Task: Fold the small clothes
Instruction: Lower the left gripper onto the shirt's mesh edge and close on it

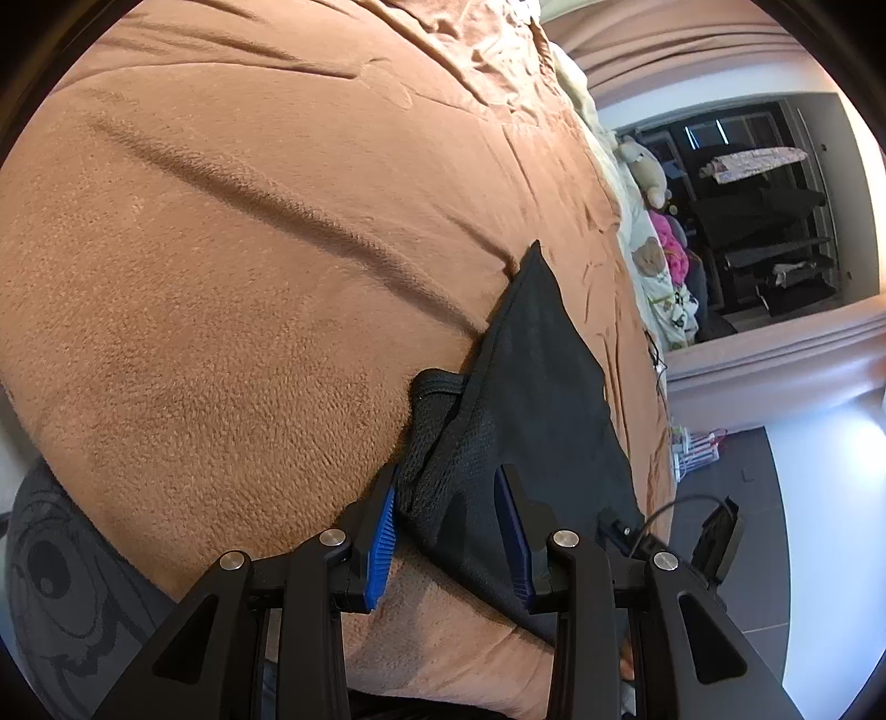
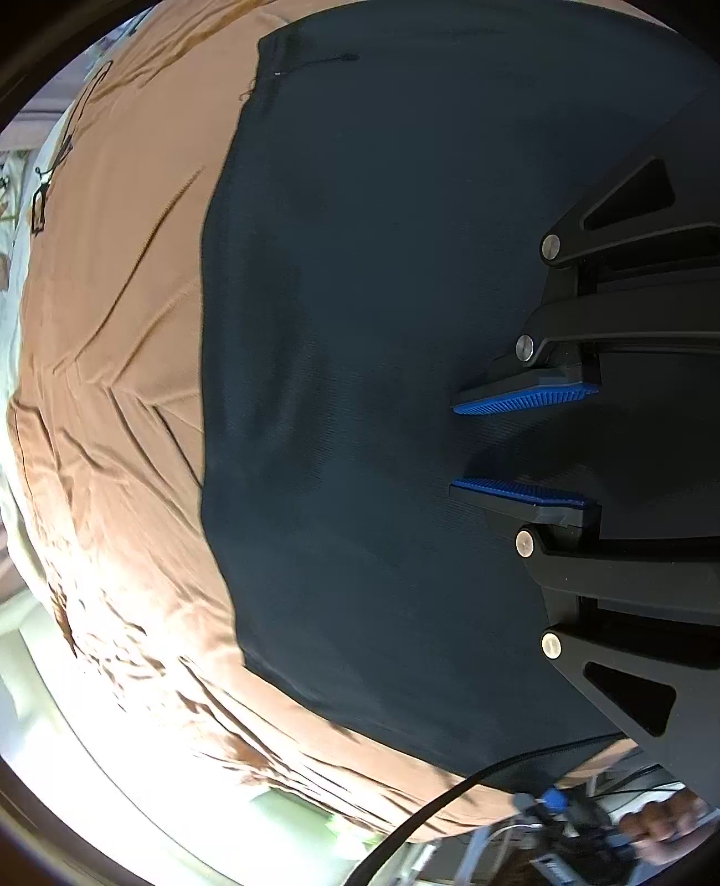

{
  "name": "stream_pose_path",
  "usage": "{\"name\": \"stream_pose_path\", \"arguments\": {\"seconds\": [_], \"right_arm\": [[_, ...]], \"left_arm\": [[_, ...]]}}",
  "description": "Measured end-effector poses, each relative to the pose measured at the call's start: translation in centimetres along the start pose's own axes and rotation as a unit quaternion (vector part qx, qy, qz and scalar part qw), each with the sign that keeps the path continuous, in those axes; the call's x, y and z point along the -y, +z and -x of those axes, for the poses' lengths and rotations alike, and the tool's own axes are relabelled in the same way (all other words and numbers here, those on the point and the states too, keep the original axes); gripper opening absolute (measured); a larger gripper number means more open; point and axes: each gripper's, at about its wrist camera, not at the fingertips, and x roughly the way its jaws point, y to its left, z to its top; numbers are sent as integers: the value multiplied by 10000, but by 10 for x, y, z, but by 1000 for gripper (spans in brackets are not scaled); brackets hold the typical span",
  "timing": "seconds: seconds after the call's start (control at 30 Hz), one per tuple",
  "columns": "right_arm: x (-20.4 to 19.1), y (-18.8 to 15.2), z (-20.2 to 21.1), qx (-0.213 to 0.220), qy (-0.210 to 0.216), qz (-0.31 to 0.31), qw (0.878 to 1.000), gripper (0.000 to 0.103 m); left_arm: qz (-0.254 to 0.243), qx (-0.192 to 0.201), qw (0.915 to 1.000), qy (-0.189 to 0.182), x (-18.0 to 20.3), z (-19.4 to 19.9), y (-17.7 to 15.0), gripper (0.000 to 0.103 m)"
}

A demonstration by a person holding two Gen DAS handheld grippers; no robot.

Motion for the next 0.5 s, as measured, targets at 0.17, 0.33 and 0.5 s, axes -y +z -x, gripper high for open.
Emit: {"name": "stream_pose_path", "arguments": {"seconds": [0.17, 0.33, 0.5], "right_arm": [[-1, 23, -14, 4, -61, -145, 9999, 21], [-1, 42, -23, 9, -208, -173, 9996, 21], [-5, 58, -37, -14, -368, -148, 9992, 20]], "left_arm": [[93, 16, 9999, 75, 2, -1, 0, 36], [185, 31, 9997, 124, 3, -2, 0, 36], [305, 58, 9994, 133, 1, -2, 1, 36]]}}
